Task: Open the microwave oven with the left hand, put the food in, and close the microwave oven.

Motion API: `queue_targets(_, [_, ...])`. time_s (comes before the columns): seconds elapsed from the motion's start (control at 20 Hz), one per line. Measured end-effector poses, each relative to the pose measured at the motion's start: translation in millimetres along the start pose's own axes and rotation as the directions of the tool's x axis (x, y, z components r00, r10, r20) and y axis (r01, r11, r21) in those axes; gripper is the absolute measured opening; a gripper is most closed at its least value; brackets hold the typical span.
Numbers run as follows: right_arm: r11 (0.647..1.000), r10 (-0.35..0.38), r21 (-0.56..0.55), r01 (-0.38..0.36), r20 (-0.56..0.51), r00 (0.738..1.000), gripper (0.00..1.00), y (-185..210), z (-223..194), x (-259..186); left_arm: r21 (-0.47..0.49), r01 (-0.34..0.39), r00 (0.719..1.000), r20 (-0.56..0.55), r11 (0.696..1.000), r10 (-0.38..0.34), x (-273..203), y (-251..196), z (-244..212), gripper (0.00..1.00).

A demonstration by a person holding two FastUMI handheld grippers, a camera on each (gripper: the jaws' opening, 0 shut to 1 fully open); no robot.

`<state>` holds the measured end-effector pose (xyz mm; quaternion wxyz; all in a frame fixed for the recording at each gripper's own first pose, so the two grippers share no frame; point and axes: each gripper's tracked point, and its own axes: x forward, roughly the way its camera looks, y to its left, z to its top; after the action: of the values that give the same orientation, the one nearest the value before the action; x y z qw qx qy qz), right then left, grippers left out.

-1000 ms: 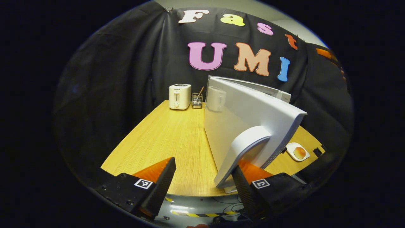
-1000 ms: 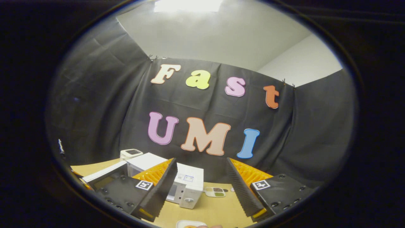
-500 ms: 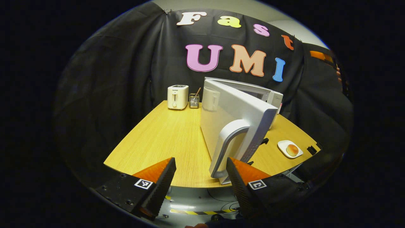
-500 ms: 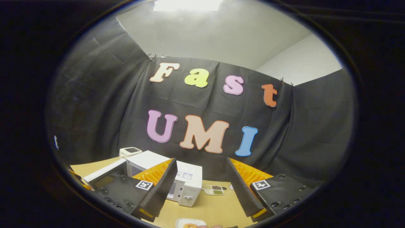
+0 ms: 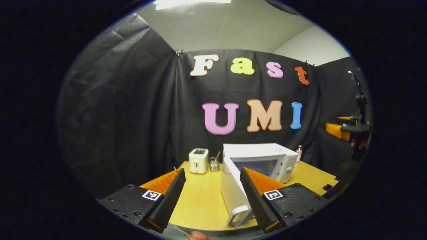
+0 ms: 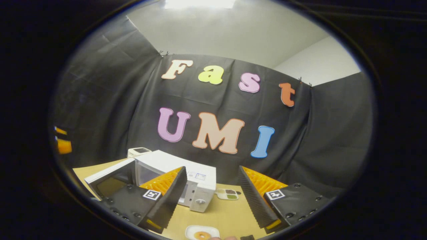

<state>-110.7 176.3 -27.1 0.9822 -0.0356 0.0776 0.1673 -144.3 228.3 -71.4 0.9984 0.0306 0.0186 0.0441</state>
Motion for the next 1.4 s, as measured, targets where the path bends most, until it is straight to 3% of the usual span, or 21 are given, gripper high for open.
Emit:
queue_targets(0.25, [0.999,0.000,0.051,0.004,-0.078,0.997,0.97,0.2,-60.1,-2.9,0.094,-0.031,0.982,0.186,0.995,0.013,10.2,-18.0,91.9,0.92])
queue_targets(0.4, [0.995,0.015,0.095,0.001,-0.170,0.985,0.97,2.6,-120.3,-3.8,0.091,0.008,0.984,0.176,0.996,-0.024,18.8,-45.8,89.7,0.94])
queue_targets(0.55, [0.993,0.025,0.121,0.008,-0.268,0.963,0.98,4.1,-191.4,-7.8,0.013,0.063,0.988,0.143,0.998,-0.065,29.3,-71.1,79.1,0.99])
queue_targets(0.7, [0.991,0.042,0.136,0.009,-0.369,0.928,0.98,8.0,-260.9,-13.3,0.025,0.054,0.992,0.110,0.998,-0.056,38.7,-74.5,72.7,0.97])
queue_targets(0.75, [0.989,0.042,0.146,0.019,-0.403,0.914,0.98,7.3,-283.9,-17.3,0.028,0.071,0.991,0.113,0.997,-0.074,41.6,-81.1,75.1,1.00])
queue_targets(0.95, [0.985,0.053,0.168,0.041,-0.521,0.852,0.98,13.3,-352.5,-22.3,-0.008,0.118,0.989,0.091,0.993,-0.117,63.8,-104.1,73.2,0.97])
queue_targets(1.15, [0.975,0.045,0.199,0.102,-0.621,0.783,0.98,7.9,-401.0,-16.8,0.006,0.141,0.987,0.078,0.990,-0.141,82.7,-117.4,73.8,0.99])
queue_targets(1.4, [0.963,0.045,0.227,0.148,-0.673,0.739,0.98,6.0,-427.5,5.0,-0.008,0.164,0.985,0.064,0.986,-0.163,105.5,-132.0,70.4,0.97])
